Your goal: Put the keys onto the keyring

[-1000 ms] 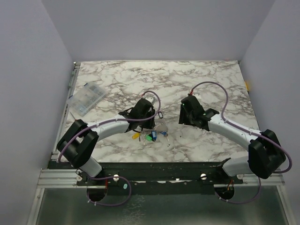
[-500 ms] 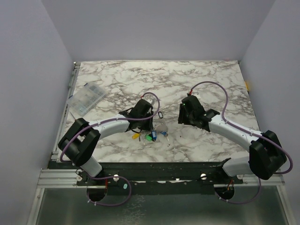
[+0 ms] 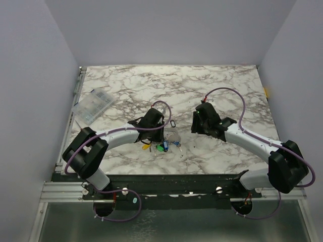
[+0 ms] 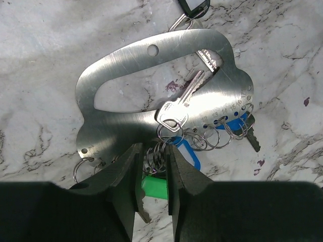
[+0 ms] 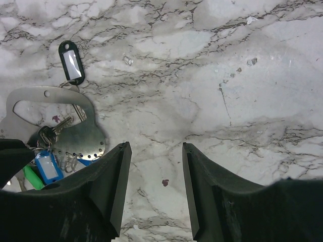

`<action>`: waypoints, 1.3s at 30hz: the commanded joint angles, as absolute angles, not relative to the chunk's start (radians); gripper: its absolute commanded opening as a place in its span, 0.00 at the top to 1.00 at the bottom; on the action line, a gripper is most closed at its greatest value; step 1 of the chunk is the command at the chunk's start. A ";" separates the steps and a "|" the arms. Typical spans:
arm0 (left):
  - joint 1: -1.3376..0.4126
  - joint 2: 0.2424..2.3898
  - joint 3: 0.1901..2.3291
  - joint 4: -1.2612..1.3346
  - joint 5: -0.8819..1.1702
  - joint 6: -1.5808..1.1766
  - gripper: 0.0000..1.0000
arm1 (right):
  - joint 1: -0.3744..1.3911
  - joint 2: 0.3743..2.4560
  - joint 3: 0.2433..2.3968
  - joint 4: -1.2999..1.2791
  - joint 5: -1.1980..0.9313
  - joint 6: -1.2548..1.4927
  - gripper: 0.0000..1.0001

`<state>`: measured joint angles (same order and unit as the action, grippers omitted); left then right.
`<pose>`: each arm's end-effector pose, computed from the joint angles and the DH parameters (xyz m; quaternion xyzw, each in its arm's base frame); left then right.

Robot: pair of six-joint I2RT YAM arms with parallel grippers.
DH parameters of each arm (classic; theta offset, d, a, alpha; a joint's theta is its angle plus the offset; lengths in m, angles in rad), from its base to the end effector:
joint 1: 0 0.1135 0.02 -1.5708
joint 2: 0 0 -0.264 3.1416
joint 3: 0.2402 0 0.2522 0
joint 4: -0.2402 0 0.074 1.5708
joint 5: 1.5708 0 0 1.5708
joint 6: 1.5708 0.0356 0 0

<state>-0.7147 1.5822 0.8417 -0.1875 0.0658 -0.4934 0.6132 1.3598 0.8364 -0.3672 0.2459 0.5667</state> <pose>0.2326 -0.2049 0.1688 0.1150 0.9413 -0.2050 0.2421 0.2300 0.1512 0.2168 0.0192 0.9363 0.0881 0.3394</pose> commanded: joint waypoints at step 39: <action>-0.710 1.459 0.771 -0.117 0.113 -0.455 0.90 | 0.605 1.344 0.729 -0.122 -0.098 0.482 0.44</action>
